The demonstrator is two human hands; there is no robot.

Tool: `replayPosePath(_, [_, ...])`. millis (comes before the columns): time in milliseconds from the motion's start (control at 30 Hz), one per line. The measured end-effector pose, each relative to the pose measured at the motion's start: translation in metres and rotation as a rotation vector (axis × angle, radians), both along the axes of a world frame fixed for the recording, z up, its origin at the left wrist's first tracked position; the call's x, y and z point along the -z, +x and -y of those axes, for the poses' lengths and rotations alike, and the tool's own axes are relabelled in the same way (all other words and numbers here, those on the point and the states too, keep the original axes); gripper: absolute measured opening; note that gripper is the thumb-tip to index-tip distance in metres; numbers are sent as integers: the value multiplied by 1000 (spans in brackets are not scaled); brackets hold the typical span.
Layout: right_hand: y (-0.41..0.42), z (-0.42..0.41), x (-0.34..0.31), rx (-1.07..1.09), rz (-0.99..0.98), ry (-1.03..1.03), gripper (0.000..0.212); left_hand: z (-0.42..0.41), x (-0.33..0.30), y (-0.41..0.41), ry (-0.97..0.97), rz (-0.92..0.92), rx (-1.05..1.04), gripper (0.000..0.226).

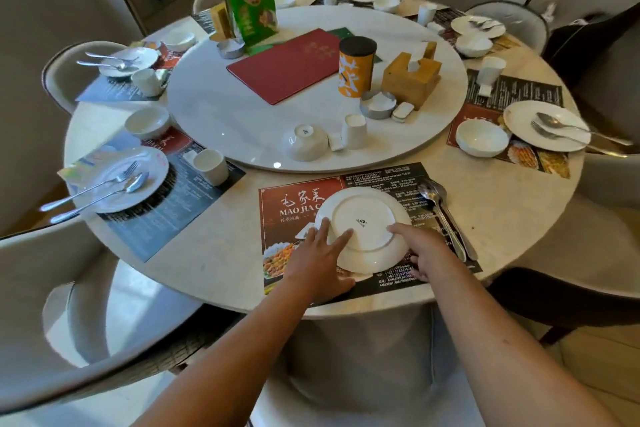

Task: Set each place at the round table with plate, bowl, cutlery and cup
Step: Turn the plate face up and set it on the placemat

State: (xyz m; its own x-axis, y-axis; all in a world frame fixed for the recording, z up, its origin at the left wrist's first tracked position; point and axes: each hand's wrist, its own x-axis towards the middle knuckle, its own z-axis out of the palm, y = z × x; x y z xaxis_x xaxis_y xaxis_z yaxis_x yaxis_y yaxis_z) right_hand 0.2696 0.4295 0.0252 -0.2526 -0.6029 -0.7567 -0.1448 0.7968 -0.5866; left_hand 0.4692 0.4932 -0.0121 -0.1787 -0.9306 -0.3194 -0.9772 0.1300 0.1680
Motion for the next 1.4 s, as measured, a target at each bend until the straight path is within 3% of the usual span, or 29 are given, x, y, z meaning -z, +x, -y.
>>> replayPosePath(167, [3,-5,0,38,116,-9,62,-13,-6,-6,-102,31,-27,85])
replayPosePath(333, [4,-3,-12,58,190,-213,57,-20,-23,-12,-222,89,-33,68])
replayPosePath(400, [-1,-4,-24,63,192,-300,45,-13,-36,-8,-385,41,-51,52])
replayPosePath(500, [-10,-8,-24,74,164,-374,62,4,-52,-4,-574,-128,-163,36])
replayPosePath(600, [-12,-19,-9,-2,123,-305,61,12,-58,-5,-445,-424,-471,43])
replayPosePath(767, [-5,-35,16,-70,59,-289,32,1,-32,-11,-40,-1032,-963,41])
replayPosePath(867, [-3,-37,21,-128,14,-348,11,-8,-21,-16,70,-1124,-1094,39])
replayPosePath(1000, [-3,-37,25,-168,-62,-357,14,-16,-12,-21,200,-1249,-1215,34])
replayPosePath(1133, [-12,-37,35,-177,-110,-299,5,-15,-6,-14,287,-1191,-1184,38])
replayPosePath(1233, [-20,-38,40,-196,-126,-291,13,-9,-3,-7,364,-1137,-1134,40])
replayPosePath(1400, [-32,-44,34,-228,-112,-267,16,6,4,0,306,-801,-926,47])
